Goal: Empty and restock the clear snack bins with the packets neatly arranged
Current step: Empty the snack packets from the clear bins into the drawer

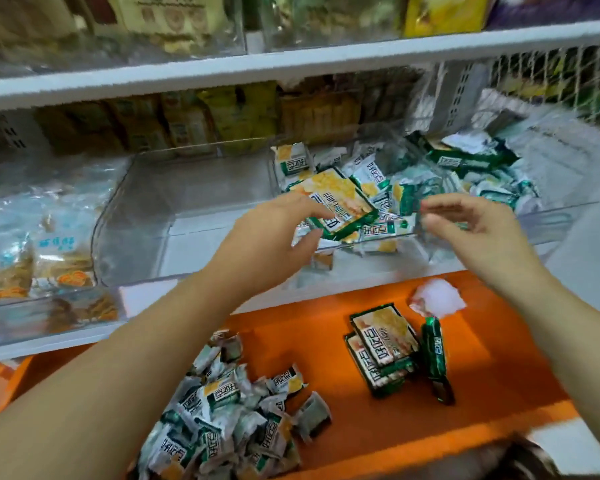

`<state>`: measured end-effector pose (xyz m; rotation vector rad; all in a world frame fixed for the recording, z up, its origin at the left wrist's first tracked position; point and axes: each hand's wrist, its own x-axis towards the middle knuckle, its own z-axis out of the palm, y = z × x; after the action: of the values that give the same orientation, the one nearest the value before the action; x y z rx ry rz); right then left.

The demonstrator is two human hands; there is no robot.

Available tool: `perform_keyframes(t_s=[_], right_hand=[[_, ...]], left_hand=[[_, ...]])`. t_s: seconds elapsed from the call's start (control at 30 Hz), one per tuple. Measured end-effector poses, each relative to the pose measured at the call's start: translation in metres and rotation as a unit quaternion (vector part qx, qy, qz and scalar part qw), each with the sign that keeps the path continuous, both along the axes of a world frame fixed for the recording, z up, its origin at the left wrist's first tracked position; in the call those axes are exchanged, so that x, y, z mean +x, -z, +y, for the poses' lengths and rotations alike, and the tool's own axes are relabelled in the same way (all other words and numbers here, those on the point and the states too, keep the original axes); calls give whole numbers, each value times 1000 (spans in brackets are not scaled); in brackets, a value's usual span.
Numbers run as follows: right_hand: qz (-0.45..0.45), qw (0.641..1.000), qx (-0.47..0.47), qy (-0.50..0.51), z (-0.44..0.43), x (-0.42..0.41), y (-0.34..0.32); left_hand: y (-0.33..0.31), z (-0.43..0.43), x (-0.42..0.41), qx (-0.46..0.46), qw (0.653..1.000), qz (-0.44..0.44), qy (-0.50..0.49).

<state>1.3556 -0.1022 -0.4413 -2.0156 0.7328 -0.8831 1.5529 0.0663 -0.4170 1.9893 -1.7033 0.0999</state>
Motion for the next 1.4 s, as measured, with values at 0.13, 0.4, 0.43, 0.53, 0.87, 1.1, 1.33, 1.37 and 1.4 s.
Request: perform_keyframes(t_s=[0.13, 0.4, 0.43, 0.53, 0.87, 1.1, 1.33, 1.37, 1.4], right_hand=[[73, 992, -49, 92, -39, -18, 16], [156, 987, -4, 36, -59, -26, 30], [156, 987, -4, 28, -60, -27, 29], [155, 988, -1, 20, -61, -29, 30], [119, 988, -47, 88, -55, -19, 29], [26, 996, 49, -75, -31, -11, -4], [-62, 996, 58, -21, -52, -33, -2], [-79, 994, 71, 3, -56, -39, -1], [-91, 992, 84, 24, -61, -44, 1]], left_hand=[[-7, -60, -10, 105, 994, 17, 26], [-9, -107, 17, 416, 907, -49, 48], [-10, -108, 18, 422, 904, -41, 49], [-12, -112, 23, 437, 896, -57, 51], [-8, -107, 36, 343, 922, -182, -3], [-52, -104, -18, 88, 988, 97, 87], [-28, -144, -34, 91, 964, 227, 104], [-21, -152, -31, 110, 963, 229, 87], [-13, -160, -27, 138, 965, 209, 75]])
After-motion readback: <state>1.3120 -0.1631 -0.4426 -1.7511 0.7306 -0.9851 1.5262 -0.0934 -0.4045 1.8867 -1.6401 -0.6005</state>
